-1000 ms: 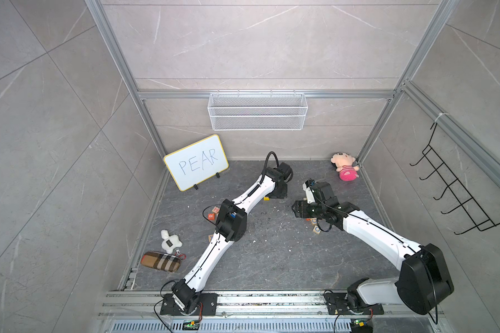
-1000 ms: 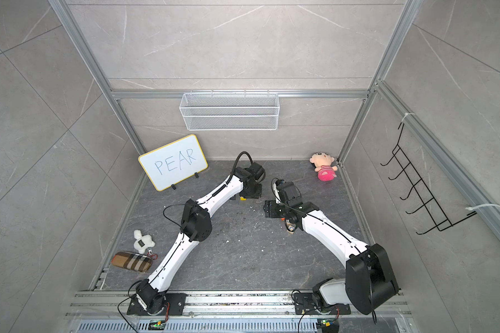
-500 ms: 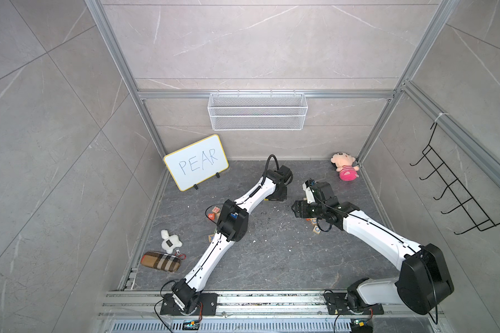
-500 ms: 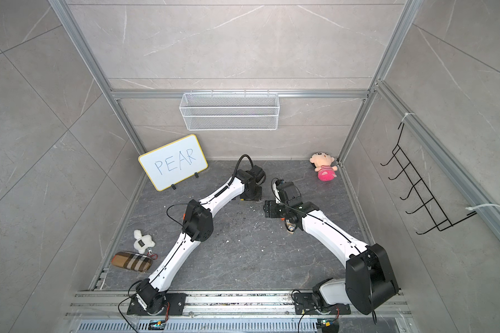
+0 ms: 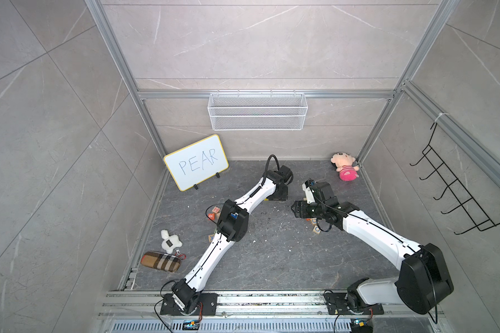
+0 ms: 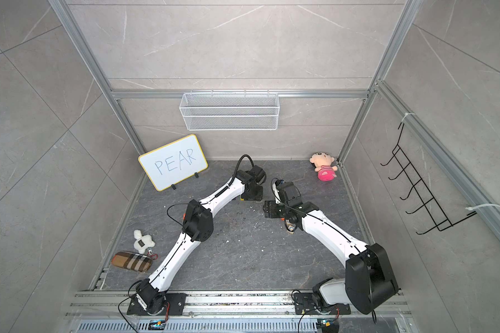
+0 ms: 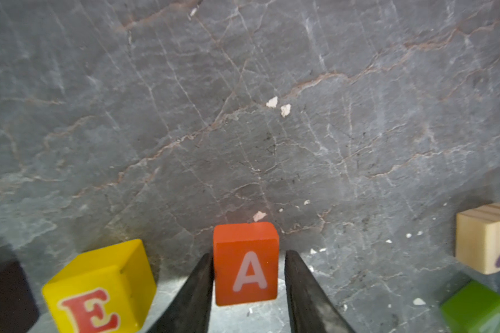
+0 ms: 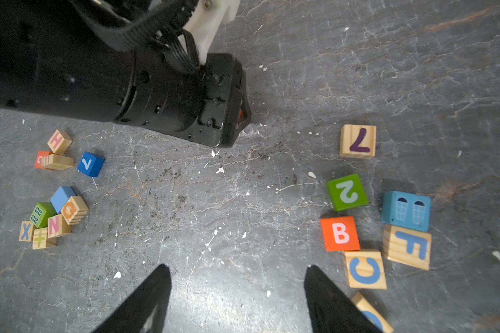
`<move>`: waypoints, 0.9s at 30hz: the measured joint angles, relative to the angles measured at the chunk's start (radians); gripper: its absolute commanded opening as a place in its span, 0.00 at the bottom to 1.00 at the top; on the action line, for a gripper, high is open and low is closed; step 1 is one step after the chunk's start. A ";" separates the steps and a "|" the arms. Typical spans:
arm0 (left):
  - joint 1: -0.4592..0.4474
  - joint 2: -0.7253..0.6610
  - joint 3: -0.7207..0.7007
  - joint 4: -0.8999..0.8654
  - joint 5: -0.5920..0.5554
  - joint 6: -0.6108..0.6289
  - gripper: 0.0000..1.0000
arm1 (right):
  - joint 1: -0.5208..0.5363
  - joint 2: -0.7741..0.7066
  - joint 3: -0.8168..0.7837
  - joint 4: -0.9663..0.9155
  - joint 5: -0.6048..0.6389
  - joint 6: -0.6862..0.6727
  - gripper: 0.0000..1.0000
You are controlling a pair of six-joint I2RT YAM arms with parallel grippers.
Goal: Spell the uppercase word “pear” with letter blocks
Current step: Place the letter block at the center of the board, then pick up the letter block from the center of the board.
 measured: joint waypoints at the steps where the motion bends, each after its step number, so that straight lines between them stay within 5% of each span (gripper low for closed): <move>1: 0.000 0.000 -0.001 0.002 0.000 0.000 0.44 | 0.000 0.000 0.000 0.000 0.000 0.000 0.76; 17: 0.006 -0.096 -0.081 0.028 -0.005 0.012 0.50 | 0.000 0.029 0.000 0.006 -0.004 0.011 0.76; 27: 0.010 -0.312 -0.159 0.058 -0.010 0.050 0.50 | -0.005 0.108 0.050 0.013 -0.007 0.023 0.75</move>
